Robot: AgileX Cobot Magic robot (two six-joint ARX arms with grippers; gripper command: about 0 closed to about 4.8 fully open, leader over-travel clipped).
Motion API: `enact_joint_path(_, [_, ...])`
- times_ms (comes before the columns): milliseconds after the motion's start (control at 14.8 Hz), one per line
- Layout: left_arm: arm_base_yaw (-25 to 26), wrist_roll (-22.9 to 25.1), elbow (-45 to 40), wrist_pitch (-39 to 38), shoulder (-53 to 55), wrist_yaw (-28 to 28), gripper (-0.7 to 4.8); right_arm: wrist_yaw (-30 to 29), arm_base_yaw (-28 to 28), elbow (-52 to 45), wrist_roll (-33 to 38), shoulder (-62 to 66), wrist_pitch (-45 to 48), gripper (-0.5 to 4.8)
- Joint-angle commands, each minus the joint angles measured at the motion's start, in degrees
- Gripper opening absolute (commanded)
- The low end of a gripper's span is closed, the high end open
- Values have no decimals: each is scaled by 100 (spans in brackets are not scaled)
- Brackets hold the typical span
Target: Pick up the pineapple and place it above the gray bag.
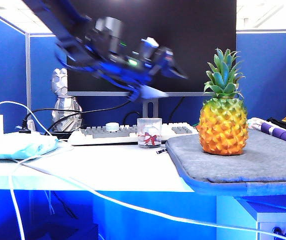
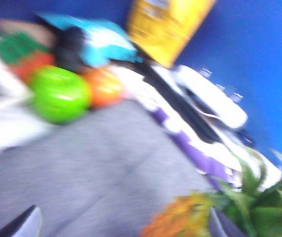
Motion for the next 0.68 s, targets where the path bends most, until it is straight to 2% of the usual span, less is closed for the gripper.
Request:
enact_joint_path(68, [197, 557, 9, -697, -577, 299, 479, -20, 11, -52, 13, 0, 247, 253])
enact_joint_path(271, [262, 1716, 7, -2317, -1853, 431, 479, -17, 13, -52, 28, 0, 380, 253])
enact_joint_path(407, [221, 2048, 7, -2896, -2564, 345, 479, -17, 13, -52, 26, 0, 433, 253])
enact_joint_path(474, [223, 2302, 7, -3329, -2879, 190, 479, -20, 15, -52, 33, 0, 444, 253])
enact_joint_path(610, [223, 2946, 7, -4142, -3357, -619, 479, -20, 17, -52, 50, -2, 452, 253])
enact_joint_path(678, [223, 2977, 7, -4413, -3506, -693, 479, -20, 17, -52, 94, -2, 452, 253])
